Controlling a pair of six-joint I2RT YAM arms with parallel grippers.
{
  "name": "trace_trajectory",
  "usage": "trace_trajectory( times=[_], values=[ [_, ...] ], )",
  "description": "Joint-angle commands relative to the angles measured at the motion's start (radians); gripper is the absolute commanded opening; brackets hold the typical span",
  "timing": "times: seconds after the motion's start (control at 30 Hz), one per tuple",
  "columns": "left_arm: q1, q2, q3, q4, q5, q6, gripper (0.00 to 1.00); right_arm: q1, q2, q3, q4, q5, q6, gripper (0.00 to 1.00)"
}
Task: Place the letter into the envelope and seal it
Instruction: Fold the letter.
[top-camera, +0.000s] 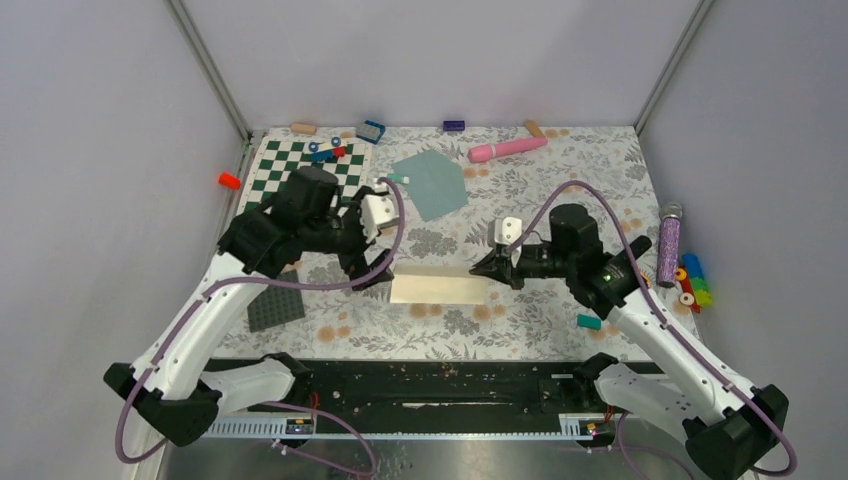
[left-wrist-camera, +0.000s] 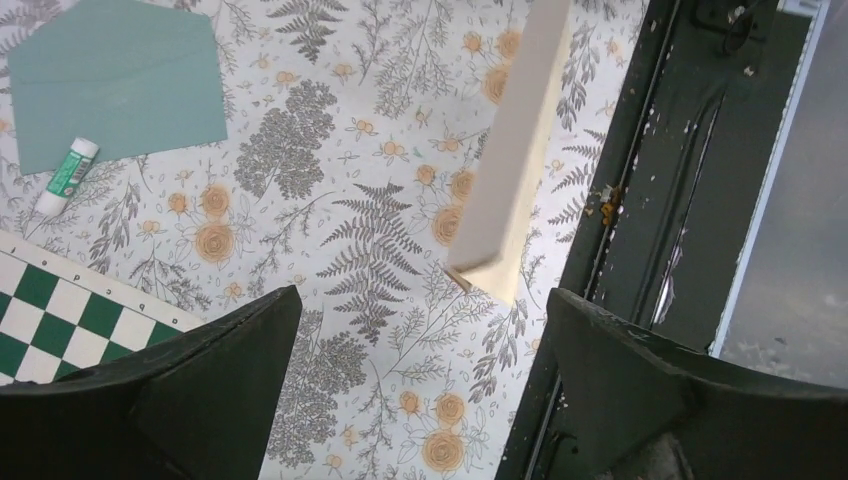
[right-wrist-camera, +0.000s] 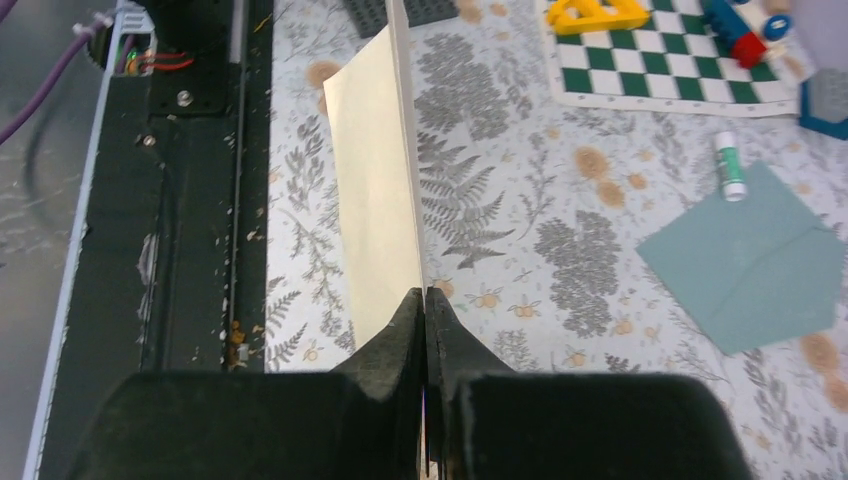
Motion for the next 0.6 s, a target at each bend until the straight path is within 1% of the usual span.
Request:
trace_trajectory(
  times=[0.0,0.07,0.17,0.33,0.4,0.57],
  values=[
    [0.083,-0.035,-0.048,0.107,0.151,-0.057,0.99,-0.049,-0.046,0.013,0.094,-0.002,0.092,0.0],
    [0.109,-0.016,-0.061,0.119,0.196,-0.075,0.99,-0.061,-0.059,0.013,0.109,-0.021,0.123,0.0],
    [0.124,0.024,-0.061,0.124,0.253,-0.096,0.99,-0.073,-0.071,0.005,0.141,-0.011,0.16,0.0],
    [0.128,0.064,-0.048,0.127,0.286,-0.116,0.93,-0.094,-0.082,-0.005,0.192,0.013,0.205,0.0],
    [0.13,0.075,-0.047,0.129,0.288,-0.119,0.88,-0.096,-0.086,-0.003,0.198,0.004,0.217,0.0],
    [0.138,0.095,-0.048,0.13,0.327,-0.129,0.72,-0.099,-0.092,0.006,0.199,0.007,0.23,0.0]
  ],
)
